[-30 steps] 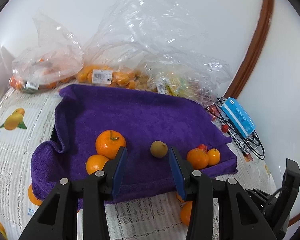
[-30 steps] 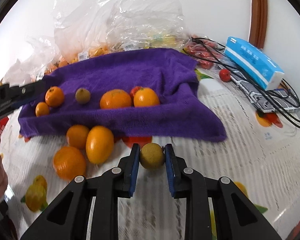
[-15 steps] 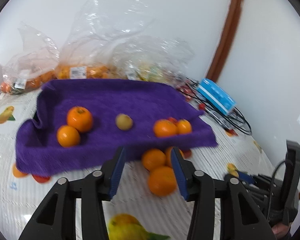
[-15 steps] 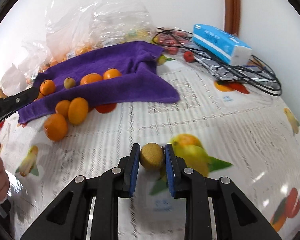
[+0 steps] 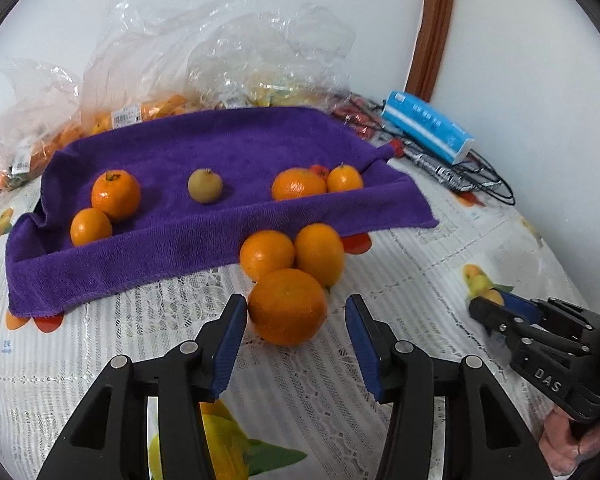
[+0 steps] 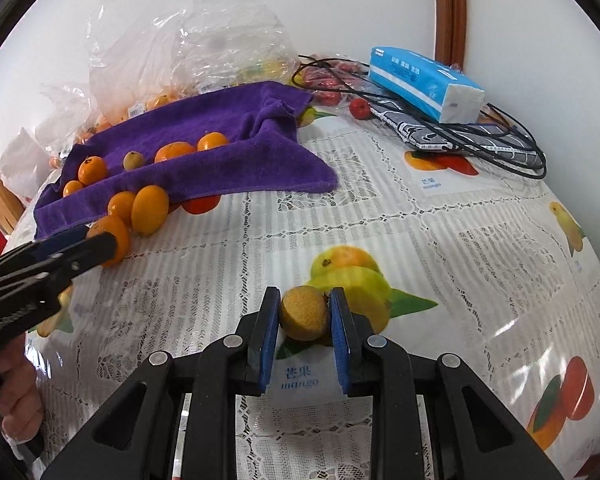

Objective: Organize fruits
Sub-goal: 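Grasp a yellow-green fruit with the right tool while the left tool approaches a large orange, then grasp the large orange with the left tool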

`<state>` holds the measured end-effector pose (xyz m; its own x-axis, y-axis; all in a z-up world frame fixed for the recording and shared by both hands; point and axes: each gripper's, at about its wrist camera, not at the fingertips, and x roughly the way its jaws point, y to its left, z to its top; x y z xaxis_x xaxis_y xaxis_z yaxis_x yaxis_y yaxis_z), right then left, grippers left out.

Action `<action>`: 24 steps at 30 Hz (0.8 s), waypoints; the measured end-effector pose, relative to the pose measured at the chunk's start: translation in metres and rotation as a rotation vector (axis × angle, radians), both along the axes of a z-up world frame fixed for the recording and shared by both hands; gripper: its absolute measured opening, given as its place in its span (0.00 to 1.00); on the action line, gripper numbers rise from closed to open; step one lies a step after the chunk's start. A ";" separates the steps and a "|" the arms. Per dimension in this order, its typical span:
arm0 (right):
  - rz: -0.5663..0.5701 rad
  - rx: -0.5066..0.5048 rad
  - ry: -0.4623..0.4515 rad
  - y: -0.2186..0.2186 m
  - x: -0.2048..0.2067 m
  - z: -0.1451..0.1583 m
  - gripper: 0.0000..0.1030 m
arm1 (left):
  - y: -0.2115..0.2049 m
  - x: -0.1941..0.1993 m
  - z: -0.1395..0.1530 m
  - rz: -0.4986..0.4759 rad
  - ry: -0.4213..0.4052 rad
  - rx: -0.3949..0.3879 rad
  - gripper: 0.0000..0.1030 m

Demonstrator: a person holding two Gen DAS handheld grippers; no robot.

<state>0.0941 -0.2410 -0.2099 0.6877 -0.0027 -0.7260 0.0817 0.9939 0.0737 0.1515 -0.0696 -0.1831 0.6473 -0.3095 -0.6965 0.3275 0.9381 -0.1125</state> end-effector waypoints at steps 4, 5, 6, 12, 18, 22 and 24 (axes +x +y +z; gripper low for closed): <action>0.006 -0.003 0.005 0.001 0.001 -0.001 0.25 | -0.005 0.007 -0.007 0.020 0.041 0.052 0.44; 0.007 -0.007 0.006 0.002 0.001 -0.001 0.25 | -0.007 0.005 -0.006 0.010 0.036 0.053 0.43; 0.009 -0.011 0.007 0.003 0.002 -0.001 0.25 | -0.007 0.005 -0.007 0.009 0.036 0.059 0.40; 0.010 -0.006 0.007 0.003 0.002 -0.001 0.25 | 0.002 0.006 -0.005 0.013 0.038 -0.002 0.39; 0.010 0.005 0.005 0.001 0.002 -0.001 0.25 | 0.005 -0.003 0.002 -0.003 -0.003 -0.054 0.39; 0.010 0.004 0.005 0.002 0.002 -0.001 0.25 | 0.004 -0.003 0.001 -0.005 0.010 -0.039 0.39; 0.010 0.003 0.005 0.002 0.002 -0.001 0.25 | 0.002 -0.002 -0.001 -0.014 0.024 -0.032 0.39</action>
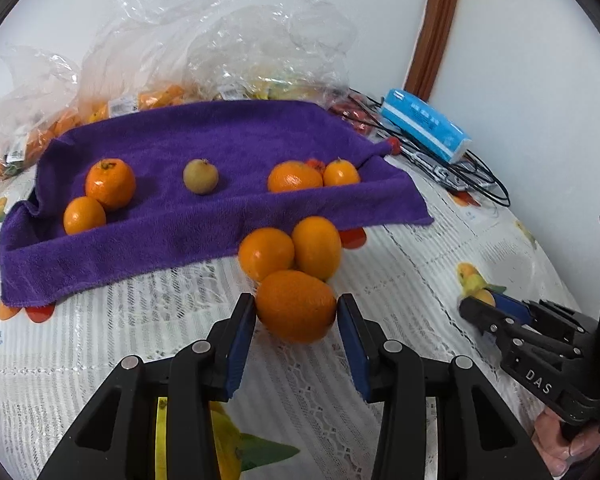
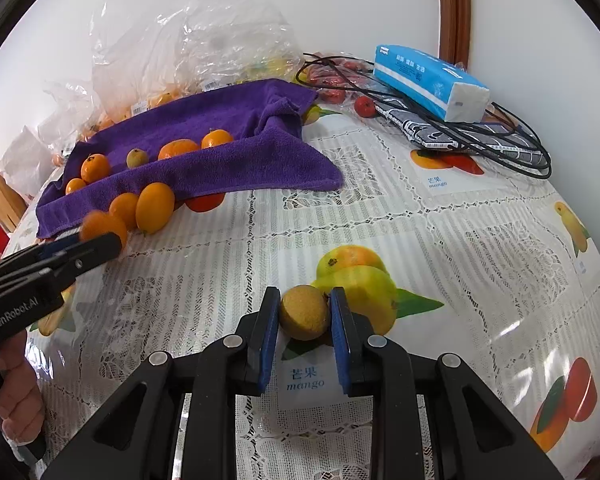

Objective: Organize fruits
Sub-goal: 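Grasp the large orange with the left tool, then carry the held large orange and yellow-green fruit over the towel and lower them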

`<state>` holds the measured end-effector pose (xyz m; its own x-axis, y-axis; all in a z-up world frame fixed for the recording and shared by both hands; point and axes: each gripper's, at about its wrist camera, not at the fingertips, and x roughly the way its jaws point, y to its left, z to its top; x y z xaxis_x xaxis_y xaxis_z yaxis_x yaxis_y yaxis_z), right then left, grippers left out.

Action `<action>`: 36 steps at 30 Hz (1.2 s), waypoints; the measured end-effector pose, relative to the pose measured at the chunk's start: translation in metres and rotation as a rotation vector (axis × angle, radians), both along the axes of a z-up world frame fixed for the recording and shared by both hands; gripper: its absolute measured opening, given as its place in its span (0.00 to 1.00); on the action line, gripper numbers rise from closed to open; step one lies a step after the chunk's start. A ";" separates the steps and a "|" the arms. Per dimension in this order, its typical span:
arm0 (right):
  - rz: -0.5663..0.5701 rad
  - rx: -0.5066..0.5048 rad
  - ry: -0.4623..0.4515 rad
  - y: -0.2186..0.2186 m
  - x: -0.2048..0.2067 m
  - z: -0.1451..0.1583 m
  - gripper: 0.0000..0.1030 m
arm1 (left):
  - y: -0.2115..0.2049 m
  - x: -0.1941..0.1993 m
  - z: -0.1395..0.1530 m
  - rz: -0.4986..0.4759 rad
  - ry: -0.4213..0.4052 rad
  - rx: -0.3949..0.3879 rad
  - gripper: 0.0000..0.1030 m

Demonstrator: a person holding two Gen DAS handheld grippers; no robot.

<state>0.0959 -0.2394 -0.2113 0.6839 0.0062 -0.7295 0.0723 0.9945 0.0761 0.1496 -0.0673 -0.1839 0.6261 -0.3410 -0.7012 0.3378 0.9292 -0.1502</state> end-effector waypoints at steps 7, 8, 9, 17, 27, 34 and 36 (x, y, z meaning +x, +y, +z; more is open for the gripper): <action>0.000 -0.015 0.003 0.001 0.001 0.000 0.25 | -0.006 0.005 -0.007 0.020 0.029 0.057 0.39; 0.000 -0.013 0.003 0.001 0.001 0.000 0.25 | -0.006 0.005 -0.007 0.020 0.027 0.058 0.39; 0.000 -0.011 0.003 0.001 0.000 -0.001 0.25 | -0.005 0.004 -0.006 0.020 0.024 0.051 0.39; 0.001 -0.003 0.001 0.000 0.000 -0.001 0.25 | 0.012 0.000 0.004 0.013 0.010 -0.076 0.38; -0.006 0.032 -0.023 -0.004 -0.003 0.002 0.25 | 0.021 -0.008 0.015 -0.001 -0.006 -0.149 0.38; 0.029 -0.020 -0.065 0.017 -0.001 0.020 0.25 | 0.046 -0.002 0.022 0.073 0.005 -0.188 0.38; 0.056 -0.043 -0.091 0.029 0.005 0.031 0.25 | 0.053 0.001 0.028 0.095 -0.007 -0.173 0.38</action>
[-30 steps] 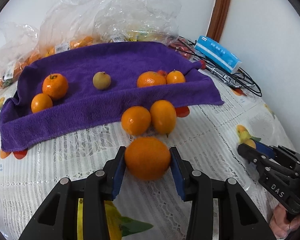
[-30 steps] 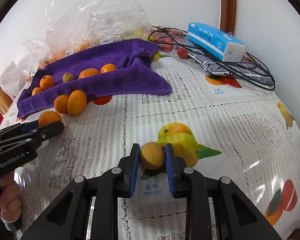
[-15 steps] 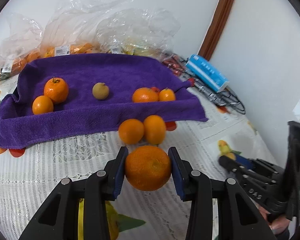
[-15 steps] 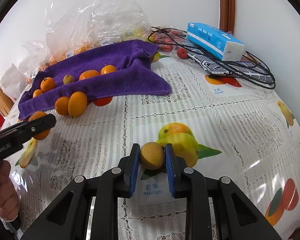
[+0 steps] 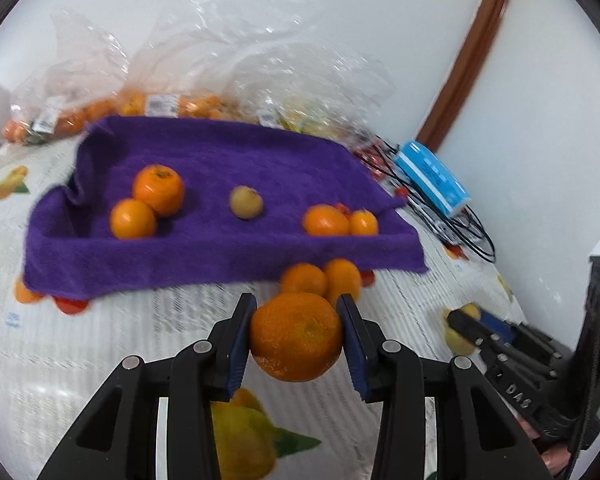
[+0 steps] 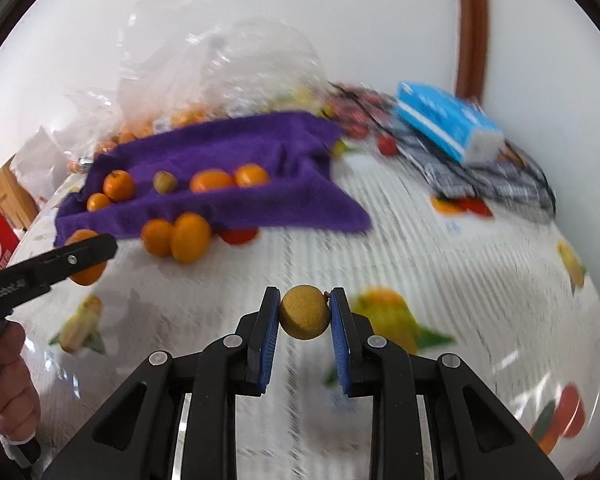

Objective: Organize fruits
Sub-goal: 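Carry the held large orange and yellow-green fruit over the towel and lower them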

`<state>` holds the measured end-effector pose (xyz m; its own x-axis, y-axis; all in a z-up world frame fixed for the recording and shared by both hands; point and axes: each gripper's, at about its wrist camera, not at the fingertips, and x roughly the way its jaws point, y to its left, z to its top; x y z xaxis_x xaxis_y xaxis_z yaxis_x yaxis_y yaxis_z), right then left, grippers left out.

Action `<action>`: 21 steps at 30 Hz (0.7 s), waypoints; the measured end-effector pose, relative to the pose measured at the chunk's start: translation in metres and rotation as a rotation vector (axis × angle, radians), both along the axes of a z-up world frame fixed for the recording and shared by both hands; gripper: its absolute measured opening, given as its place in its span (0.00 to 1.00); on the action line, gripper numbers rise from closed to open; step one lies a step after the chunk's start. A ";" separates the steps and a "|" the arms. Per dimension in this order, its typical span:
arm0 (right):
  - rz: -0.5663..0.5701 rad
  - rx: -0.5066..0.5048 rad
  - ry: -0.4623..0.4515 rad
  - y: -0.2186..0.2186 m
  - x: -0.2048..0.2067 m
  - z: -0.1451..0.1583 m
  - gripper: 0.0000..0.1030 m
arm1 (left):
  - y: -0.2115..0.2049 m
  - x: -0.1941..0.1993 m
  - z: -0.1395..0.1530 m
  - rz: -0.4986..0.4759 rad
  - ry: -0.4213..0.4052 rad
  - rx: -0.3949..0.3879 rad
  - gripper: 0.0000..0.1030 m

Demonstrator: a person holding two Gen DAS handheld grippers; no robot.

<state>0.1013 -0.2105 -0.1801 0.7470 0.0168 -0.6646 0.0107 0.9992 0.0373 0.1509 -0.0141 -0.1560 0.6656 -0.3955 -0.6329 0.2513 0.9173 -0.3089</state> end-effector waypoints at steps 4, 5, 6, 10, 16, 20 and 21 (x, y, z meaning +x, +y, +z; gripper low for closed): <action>0.027 -0.019 -0.030 0.020 0.018 0.019 0.25 | 0.015 0.007 0.016 0.051 -0.038 0.029 0.38; 0.040 -0.009 -0.042 0.024 0.024 0.024 0.25 | 0.019 0.010 0.020 0.063 -0.048 0.034 0.38; 0.054 0.001 -0.052 0.027 0.029 0.029 0.25 | 0.023 0.013 0.024 0.072 -0.057 0.039 0.38; 0.078 0.023 -0.089 0.039 0.053 0.047 0.25 | 0.039 0.032 0.036 0.129 -0.080 0.055 0.38; 0.103 0.036 -0.131 0.050 0.086 0.067 0.25 | 0.059 0.062 0.042 0.198 -0.079 0.056 0.38; 0.115 0.053 -0.133 0.057 0.113 0.078 0.25 | 0.065 0.083 0.043 0.234 -0.071 0.056 0.38; 0.120 0.062 -0.130 0.058 0.119 0.080 0.25 | 0.065 0.085 0.041 0.238 -0.076 0.056 0.38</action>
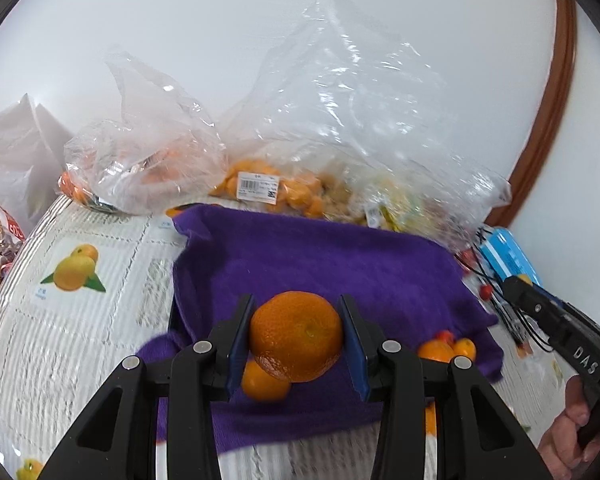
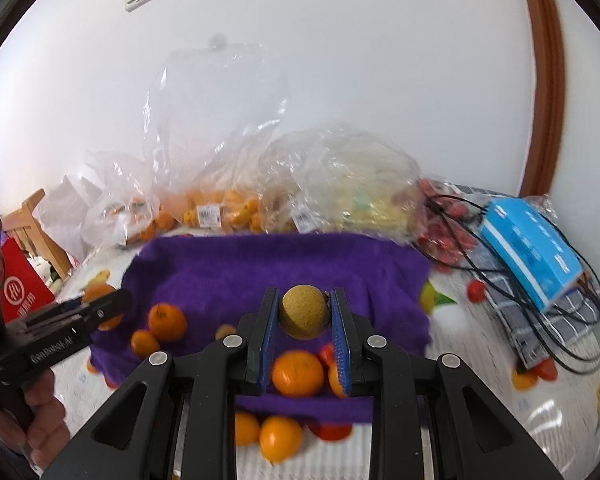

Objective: Organize fruits
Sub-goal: 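Carry the held large orange and yellow-green fruit over the towel and lower them, then open both tools to release the orange and yellow-green fruit onto the towel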

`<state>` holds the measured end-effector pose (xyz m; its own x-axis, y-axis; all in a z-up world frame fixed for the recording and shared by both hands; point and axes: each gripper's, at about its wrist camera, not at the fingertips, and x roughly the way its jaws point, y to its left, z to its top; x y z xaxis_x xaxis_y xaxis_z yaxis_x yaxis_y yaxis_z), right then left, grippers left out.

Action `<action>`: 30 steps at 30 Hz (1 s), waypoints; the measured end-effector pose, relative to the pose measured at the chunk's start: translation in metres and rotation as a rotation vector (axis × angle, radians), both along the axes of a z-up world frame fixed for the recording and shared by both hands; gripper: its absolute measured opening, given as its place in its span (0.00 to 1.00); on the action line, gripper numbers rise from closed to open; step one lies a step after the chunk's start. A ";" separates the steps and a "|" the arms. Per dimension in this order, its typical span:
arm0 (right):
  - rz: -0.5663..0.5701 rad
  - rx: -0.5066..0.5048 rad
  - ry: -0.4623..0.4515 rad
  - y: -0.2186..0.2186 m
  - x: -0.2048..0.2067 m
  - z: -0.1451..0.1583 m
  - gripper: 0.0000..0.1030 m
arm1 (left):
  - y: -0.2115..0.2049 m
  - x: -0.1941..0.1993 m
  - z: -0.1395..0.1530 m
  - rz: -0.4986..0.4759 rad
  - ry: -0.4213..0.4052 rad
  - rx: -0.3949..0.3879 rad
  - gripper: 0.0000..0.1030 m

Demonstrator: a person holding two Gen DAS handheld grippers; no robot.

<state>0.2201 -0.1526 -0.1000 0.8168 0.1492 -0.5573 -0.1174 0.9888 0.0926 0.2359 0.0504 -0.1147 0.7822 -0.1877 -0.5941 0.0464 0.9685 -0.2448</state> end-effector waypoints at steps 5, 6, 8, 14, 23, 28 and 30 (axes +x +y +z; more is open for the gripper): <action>0.011 0.031 0.010 0.004 0.019 -0.013 0.25 | 0.004 0.003 -0.022 0.022 0.015 0.024 0.38; 0.012 0.035 0.020 0.004 0.021 -0.019 0.25 | 0.004 0.004 -0.026 0.019 0.030 0.027 0.38; 0.021 0.034 0.043 0.003 0.023 -0.031 0.25 | 0.004 0.005 -0.029 0.007 0.047 0.008 0.38; -0.012 0.049 0.016 -0.006 0.024 -0.039 0.25 | -0.004 -0.003 -0.026 -0.014 0.018 0.017 0.38; 0.012 0.065 0.072 0.000 0.037 -0.060 0.25 | -0.007 0.001 -0.031 -0.032 0.036 0.015 0.39; 0.031 0.056 0.078 0.008 0.036 -0.067 0.25 | -0.001 0.006 -0.035 -0.016 0.058 -0.015 0.39; 0.032 0.059 0.083 0.009 0.037 -0.070 0.25 | 0.001 0.007 -0.036 -0.010 0.062 -0.020 0.39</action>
<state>0.2572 -0.1436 -0.1700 0.7629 0.2085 -0.6120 -0.1380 0.9773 0.1609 0.2434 0.0516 -0.1511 0.7422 -0.2074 -0.6372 0.0402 0.9630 -0.2666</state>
